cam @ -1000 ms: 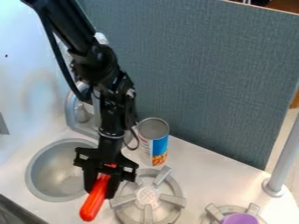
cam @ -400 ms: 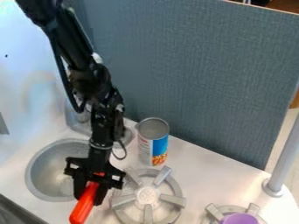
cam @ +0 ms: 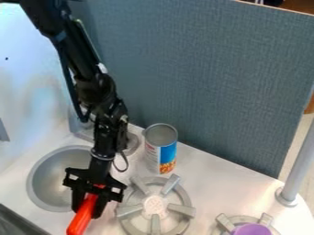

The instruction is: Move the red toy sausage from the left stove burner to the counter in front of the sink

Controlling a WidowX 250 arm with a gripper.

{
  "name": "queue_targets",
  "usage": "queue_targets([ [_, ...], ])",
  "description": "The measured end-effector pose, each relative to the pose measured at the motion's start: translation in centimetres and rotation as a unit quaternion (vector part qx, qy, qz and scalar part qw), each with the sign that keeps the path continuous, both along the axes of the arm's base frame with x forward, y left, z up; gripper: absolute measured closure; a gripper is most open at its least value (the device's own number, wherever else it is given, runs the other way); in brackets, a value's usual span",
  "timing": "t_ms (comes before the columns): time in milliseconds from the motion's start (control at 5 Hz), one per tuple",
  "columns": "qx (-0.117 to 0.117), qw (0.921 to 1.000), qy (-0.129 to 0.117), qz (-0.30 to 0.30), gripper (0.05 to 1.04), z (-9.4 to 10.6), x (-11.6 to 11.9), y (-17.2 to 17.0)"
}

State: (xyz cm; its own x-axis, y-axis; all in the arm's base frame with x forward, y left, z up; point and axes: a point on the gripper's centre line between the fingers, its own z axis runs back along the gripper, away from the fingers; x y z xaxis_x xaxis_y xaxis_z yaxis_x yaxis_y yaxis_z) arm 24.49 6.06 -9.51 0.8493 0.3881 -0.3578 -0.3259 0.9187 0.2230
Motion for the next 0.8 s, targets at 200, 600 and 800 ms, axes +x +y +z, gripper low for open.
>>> queue_targets([
  [200, -0.004, 1.0000, 0.000, 0.006, 0.539, 0.05, 0.01, 0.30],
  [600, -0.015, 0.9998, 0.014, 0.000, 0.163, 0.03, 0.21, 0.25],
  [800, -0.017, 0.9997, 0.014, -0.001, 0.073, 0.09, 0.31, 0.23],
])
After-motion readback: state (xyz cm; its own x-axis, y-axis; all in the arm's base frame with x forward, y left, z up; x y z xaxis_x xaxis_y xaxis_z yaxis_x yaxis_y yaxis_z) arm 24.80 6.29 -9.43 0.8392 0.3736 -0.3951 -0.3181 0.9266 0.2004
